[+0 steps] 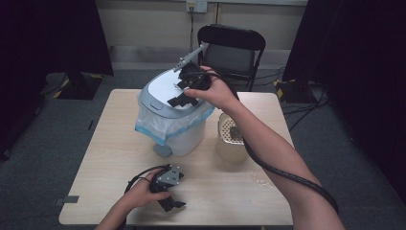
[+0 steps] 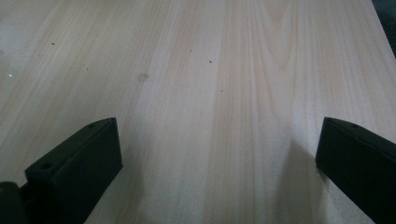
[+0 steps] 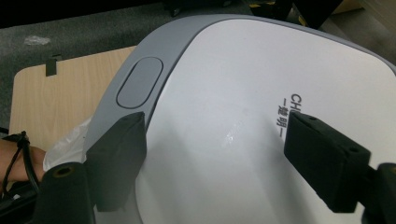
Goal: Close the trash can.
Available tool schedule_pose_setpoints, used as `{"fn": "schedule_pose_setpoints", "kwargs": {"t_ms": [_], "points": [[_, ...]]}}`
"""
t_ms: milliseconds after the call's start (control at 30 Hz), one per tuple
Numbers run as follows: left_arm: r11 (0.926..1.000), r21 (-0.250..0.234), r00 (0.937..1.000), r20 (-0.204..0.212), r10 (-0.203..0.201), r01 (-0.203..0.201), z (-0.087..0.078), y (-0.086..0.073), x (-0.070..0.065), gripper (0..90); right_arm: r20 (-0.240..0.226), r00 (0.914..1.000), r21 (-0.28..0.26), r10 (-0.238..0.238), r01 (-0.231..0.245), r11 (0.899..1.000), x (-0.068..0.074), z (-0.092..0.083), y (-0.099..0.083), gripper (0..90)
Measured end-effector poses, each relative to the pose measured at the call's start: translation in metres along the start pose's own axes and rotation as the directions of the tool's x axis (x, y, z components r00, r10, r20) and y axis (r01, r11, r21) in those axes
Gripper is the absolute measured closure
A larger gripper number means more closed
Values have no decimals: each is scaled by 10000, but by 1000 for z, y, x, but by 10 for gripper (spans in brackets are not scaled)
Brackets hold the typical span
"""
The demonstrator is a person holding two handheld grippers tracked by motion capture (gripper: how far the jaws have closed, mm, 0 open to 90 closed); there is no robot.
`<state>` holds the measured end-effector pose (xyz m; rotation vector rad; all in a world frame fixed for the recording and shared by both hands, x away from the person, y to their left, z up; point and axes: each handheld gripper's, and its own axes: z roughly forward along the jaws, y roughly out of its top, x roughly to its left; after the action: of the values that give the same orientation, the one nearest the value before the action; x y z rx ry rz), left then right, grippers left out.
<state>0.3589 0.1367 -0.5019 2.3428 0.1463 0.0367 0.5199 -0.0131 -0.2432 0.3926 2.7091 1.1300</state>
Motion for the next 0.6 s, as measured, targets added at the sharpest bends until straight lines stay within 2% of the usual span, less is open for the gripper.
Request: {"fn": "schedule_pose_setpoints", "kwargs": {"t_ms": [100, 200, 400, 600], "points": [[10000, 10, 10000, -5, 0, 0, 0, 0, 0, 0, 12, 9999, -109, 156, -156, 9998, -1, -5, -2, 177], [10000, 3, 10000, -6, -4, 4, 0, 0, 0, 0, 26, 9999, -104, 114, -114, 9999, 0, -8, -4, 173], [10000, 45, 10000, -22, -15, 15, 0, 0, 0, 0, -259, 9996, -282, 109, -116, 9995, 4, -13, -8, 148], [10000, 50, 10000, -19, -13, 13, 0, 0, 0, 0, -355, 9991, -345, 233, -245, 9991, 5, -19, -15, 144]]}}
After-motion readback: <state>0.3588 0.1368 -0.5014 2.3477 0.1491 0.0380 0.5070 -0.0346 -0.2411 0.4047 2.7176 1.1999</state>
